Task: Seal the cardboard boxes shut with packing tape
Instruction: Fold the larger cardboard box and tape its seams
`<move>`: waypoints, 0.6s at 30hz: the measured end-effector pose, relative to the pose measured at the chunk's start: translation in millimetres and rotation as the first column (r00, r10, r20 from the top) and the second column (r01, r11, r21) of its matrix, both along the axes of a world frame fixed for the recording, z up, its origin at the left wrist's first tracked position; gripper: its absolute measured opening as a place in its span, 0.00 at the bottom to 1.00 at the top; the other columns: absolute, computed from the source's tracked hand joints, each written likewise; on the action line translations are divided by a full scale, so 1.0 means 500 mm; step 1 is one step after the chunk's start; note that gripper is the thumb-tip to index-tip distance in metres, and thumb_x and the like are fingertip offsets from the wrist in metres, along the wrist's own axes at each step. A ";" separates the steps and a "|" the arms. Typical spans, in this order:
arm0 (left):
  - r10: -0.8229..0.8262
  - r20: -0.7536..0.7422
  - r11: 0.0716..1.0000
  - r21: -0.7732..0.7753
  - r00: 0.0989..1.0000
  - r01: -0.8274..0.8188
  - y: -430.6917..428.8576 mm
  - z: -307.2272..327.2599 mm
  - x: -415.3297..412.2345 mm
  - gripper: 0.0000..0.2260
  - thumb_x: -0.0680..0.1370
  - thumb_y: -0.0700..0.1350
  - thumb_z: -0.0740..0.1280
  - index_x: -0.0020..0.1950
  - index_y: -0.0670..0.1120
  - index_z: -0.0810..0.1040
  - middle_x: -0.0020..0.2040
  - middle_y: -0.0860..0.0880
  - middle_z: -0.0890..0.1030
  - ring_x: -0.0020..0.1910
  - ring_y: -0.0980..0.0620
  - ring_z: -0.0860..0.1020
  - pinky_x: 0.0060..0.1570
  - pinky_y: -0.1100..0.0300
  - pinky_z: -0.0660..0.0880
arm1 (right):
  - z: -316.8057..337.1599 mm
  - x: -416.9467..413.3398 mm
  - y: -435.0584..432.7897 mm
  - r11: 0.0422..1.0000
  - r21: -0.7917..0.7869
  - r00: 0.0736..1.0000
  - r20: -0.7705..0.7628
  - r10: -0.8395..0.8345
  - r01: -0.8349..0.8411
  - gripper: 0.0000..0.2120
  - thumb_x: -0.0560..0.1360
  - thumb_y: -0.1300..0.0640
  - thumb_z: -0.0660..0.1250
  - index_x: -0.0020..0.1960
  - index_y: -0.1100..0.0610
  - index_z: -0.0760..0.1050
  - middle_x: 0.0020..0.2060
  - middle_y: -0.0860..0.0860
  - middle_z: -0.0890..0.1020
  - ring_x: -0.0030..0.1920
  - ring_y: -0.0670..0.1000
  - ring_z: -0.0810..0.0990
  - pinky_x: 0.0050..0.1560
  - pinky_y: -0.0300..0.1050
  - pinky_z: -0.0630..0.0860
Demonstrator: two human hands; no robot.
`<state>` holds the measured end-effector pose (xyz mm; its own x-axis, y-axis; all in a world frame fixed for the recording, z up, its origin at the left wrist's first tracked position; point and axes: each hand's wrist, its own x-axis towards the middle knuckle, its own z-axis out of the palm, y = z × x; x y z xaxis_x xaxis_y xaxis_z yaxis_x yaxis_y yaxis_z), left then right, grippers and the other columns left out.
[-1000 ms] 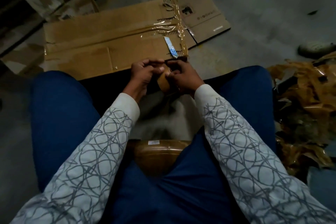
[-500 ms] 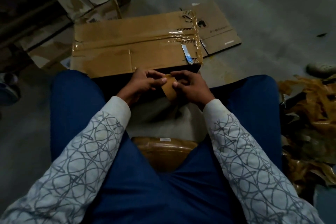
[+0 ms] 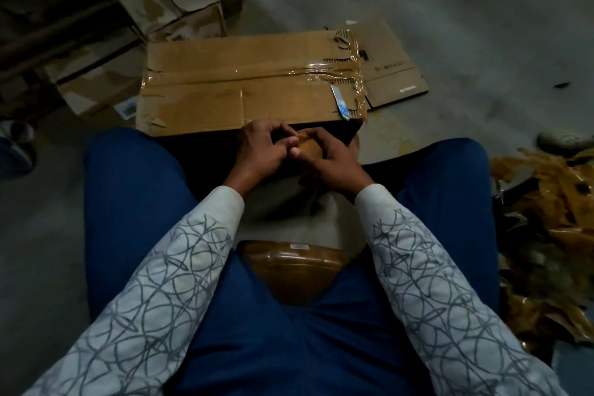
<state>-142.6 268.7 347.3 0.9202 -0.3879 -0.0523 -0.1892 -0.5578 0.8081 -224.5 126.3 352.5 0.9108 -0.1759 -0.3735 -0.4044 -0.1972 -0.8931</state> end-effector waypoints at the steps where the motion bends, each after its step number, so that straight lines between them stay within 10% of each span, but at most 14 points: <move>1: 0.015 0.006 1.000 -0.004 1.000 -0.015 0.003 -0.001 -0.001 0.03 0.75 0.41 0.75 0.46 0.49 0.86 0.42 0.53 0.84 0.45 0.55 0.82 0.48 0.62 0.78 | -0.003 0.000 0.001 0.999 -0.028 1.000 0.004 0.020 -0.020 0.17 0.77 0.50 0.71 0.64 0.51 0.74 0.53 0.52 0.79 0.45 0.51 0.84 0.41 0.49 0.85; 6: 0.033 -0.001 0.999 0.027 0.999 -0.033 0.019 0.006 -0.003 0.03 0.75 0.41 0.74 0.47 0.48 0.86 0.46 0.50 0.85 0.47 0.55 0.82 0.47 0.62 0.76 | 0.006 -0.004 0.010 0.976 -0.203 0.997 -0.006 0.080 -0.079 0.18 0.80 0.49 0.68 0.68 0.50 0.72 0.54 0.48 0.75 0.36 0.44 0.71 0.32 0.19 0.67; 11: 0.057 0.023 0.998 0.032 0.998 -0.057 0.050 0.011 0.003 0.02 0.74 0.41 0.75 0.45 0.48 0.86 0.45 0.50 0.86 0.47 0.55 0.82 0.48 0.63 0.75 | -0.034 0.012 0.033 0.979 -0.185 0.996 -0.005 0.085 -0.085 0.21 0.76 0.38 0.69 0.66 0.42 0.72 0.57 0.49 0.82 0.43 0.49 0.86 0.43 0.49 0.85; 18: -0.073 -0.065 0.992 0.100 0.995 0.080 0.123 -0.012 0.001 0.05 0.74 0.43 0.76 0.46 0.52 0.86 0.45 0.54 0.85 0.48 0.58 0.82 0.55 0.55 0.79 | -0.052 0.017 0.039 0.938 -0.213 0.961 -0.106 0.256 -0.273 0.25 0.75 0.39 0.70 0.69 0.45 0.73 0.59 0.50 0.81 0.53 0.48 0.83 0.55 0.48 0.82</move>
<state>-142.2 330.0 341.4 0.8819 -0.4467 -0.1503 -0.1866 -0.6238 0.7590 -216.1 145.6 326.3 0.9064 -0.0193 -0.4220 -0.3750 -0.4967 -0.7827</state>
